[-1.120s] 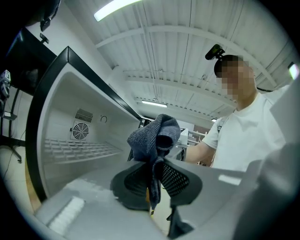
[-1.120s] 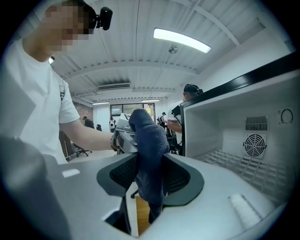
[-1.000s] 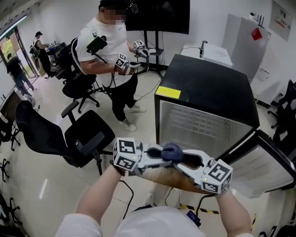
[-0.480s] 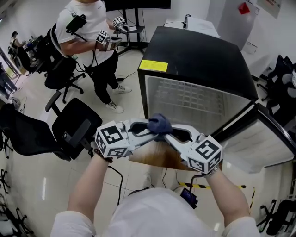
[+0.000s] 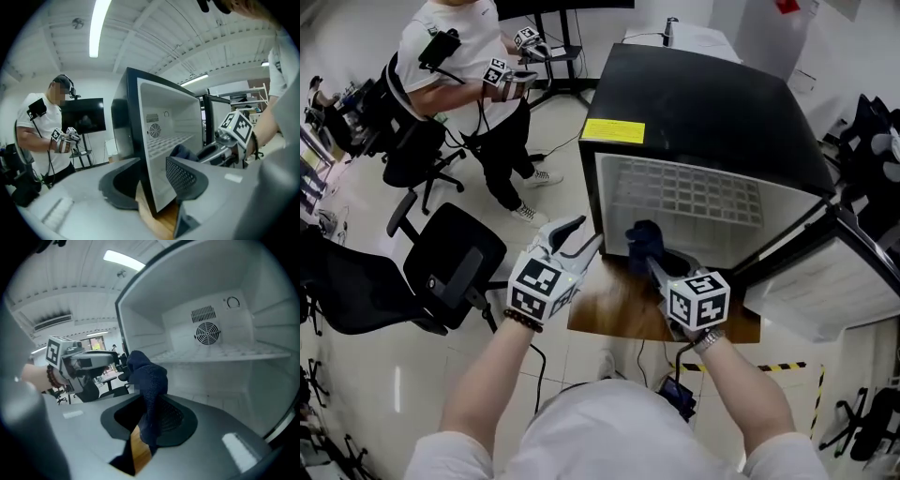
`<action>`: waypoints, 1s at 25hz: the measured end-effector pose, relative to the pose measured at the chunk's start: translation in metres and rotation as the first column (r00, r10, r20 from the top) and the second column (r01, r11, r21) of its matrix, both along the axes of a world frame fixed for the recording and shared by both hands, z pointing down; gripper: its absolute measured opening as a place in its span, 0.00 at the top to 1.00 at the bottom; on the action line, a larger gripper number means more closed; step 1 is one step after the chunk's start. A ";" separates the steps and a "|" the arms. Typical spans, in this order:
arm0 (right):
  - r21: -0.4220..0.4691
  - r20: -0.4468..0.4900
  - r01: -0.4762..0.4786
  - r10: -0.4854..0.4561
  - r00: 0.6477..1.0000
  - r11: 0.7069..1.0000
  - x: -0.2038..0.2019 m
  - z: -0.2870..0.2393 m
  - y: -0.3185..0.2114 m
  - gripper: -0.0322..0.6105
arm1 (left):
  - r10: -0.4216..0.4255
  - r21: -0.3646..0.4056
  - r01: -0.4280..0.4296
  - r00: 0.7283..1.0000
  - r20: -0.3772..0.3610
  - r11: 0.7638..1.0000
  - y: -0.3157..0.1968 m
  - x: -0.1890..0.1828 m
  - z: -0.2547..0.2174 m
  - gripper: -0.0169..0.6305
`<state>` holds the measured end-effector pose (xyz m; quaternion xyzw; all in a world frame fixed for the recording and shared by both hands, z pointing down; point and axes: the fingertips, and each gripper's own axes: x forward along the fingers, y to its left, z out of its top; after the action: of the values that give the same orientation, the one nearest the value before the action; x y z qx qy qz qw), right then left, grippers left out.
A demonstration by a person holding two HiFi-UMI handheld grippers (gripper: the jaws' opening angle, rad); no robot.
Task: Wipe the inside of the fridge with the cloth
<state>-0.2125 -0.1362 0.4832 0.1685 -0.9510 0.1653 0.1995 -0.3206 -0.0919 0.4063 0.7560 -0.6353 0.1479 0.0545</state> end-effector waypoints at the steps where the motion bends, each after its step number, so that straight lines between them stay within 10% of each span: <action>1: -0.021 -0.005 -0.027 0.026 1.000 0.999 -0.005 0.008 -0.004 0.82 | -0.013 0.007 0.013 1.000 0.009 1.000 -0.004 -0.002 -0.001 0.72; 16: -0.130 -0.063 -0.343 0.337 0.939 0.930 -0.071 0.079 -0.088 0.82 | -0.075 0.068 0.069 0.993 0.092 0.995 -0.033 -0.011 -0.003 0.70; 25: -0.154 0.002 -0.335 0.339 0.941 0.930 -0.106 0.097 -0.112 0.82 | -0.091 0.078 0.083 0.992 0.092 0.993 -0.034 -0.011 -0.005 0.70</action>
<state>-0.3185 -0.2485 0.5798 0.3111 -0.8954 0.2712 0.1670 -0.3313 -0.1262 0.4015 0.7211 -0.6746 0.1577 0.0024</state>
